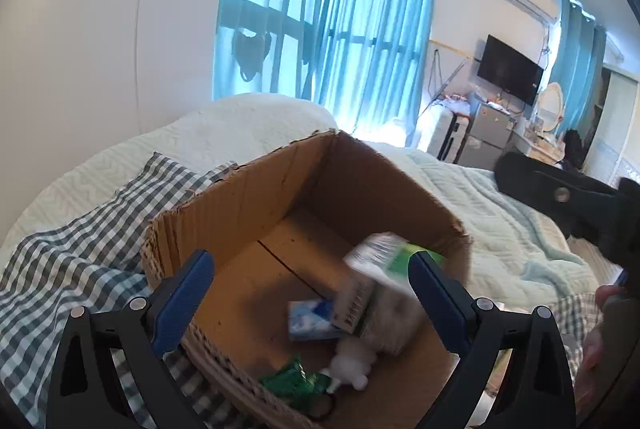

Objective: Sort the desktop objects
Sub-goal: 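Carry the tissue pack and medicine box into the box and open both grippers, then grasp the foil blister pack with the left gripper while the right gripper grasps the tape roll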

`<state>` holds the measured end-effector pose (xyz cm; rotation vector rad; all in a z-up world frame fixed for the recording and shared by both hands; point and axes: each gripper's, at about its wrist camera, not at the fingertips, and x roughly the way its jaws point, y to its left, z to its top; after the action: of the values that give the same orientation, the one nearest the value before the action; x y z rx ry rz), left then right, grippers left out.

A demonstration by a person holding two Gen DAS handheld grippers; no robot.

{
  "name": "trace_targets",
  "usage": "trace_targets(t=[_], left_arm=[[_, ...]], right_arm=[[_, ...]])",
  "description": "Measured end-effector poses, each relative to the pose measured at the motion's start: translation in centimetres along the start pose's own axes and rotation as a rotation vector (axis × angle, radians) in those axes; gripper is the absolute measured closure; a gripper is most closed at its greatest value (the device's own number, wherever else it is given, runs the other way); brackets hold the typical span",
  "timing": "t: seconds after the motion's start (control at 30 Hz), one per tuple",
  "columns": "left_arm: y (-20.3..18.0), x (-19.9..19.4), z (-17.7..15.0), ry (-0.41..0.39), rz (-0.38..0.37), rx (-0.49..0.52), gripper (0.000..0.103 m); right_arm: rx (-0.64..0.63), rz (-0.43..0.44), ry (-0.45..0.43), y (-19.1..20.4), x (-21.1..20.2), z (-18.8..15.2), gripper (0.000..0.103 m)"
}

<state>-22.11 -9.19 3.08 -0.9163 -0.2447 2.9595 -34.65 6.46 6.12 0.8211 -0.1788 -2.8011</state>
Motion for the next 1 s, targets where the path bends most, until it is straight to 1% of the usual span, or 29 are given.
trace_targets(t=[0.13, 0.2, 0.3, 0.4, 0.5, 0.6, 0.7, 0.8, 0.9, 1.0], left_arm=[[-1.5, -2.4, -0.2, -0.015, -0.027, 0.038, 0.002], [-2.5, -3.7, -0.2, -0.036, -0.032, 0.074, 0.000], [-4.0, -5.5, -0.2, -0.060, -0.043, 0.107, 0.000], [-5.5, -6.7, -0.4, -0.067, -0.063, 0.126, 0.000], [-7.0, -7.4, -0.7, -0.057, -0.092, 0.126, 0.000], [-8.4, -7.9, -1.4, -0.038, -0.116, 0.123, 0.000], [-10.4, -8.1, -2.6, -0.011, -0.137, 0.142, 0.000], [-12.3, -8.0, -4.7, 0.021, -0.146, 0.177, 0.000], [-14.4, -7.6, -7.3, 0.061, -0.159, 0.219, 0.000], [-16.2, -6.5, -10.5, 0.137, -0.179, 0.289, 0.000]], right_arm=[[-0.005, -0.034, -0.028, -1.4, -3.8, -0.1, 0.000], [-0.010, -0.058, -0.038, -2.1, -5.3, -0.2, 0.000], [-0.012, -0.092, -0.057, -3.4, -7.8, -0.5, 0.000], [0.001, -0.117, -0.076, -5.0, -10.2, -0.9, 0.000], [0.007, -0.150, -0.083, -6.8, -12.4, -1.5, 0.000], [0.022, -0.180, -0.082, -8.9, -13.9, -2.2, 0.000], [0.049, -0.209, -0.079, -11.3, -15.3, -3.0, 0.000], [0.075, -0.241, -0.066, -13.7, -16.2, -4.4, 0.000], [0.095, -0.271, -0.032, -16.1, -16.4, -6.6, 0.000], [0.114, -0.289, 0.003, -18.2, -16.3, -8.7, 0.000]])
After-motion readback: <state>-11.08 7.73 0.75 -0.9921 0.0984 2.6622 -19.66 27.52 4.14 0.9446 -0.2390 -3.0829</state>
